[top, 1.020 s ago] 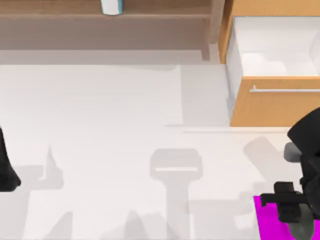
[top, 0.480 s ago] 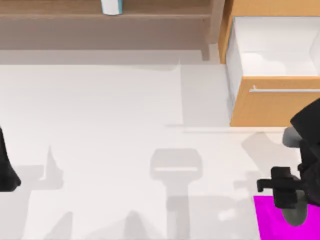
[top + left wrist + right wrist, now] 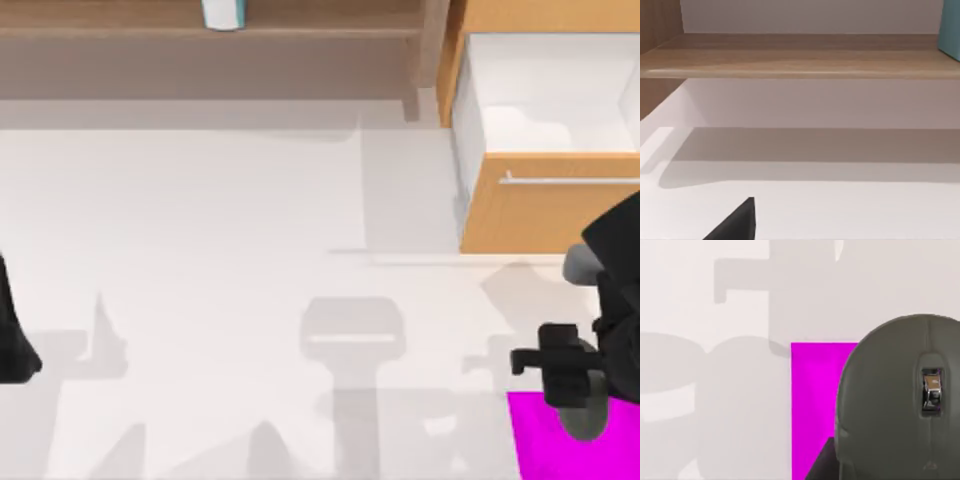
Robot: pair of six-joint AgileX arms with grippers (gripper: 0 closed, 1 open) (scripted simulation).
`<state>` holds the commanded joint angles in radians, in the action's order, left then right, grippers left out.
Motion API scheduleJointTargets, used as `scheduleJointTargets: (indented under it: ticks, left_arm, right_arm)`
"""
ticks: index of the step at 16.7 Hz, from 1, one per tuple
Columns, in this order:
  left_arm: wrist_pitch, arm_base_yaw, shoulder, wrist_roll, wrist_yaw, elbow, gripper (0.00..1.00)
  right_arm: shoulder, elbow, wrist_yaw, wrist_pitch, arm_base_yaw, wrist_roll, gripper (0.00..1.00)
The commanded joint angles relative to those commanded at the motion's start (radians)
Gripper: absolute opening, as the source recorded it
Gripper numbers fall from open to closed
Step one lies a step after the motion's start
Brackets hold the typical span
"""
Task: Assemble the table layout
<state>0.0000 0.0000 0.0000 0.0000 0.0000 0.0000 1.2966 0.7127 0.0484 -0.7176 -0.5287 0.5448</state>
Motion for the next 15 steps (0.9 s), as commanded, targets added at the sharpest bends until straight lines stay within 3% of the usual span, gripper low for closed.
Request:
scheduleJointTargets:
  ticks: [15]
  left_arm:
    - [0.0, 0.0, 0.0, 0.0, 0.0, 0.0, 1.0]
  right_arm:
    - [0.078, -0.085, -0.004, -0.011, -0.003, 0.001, 0.0]
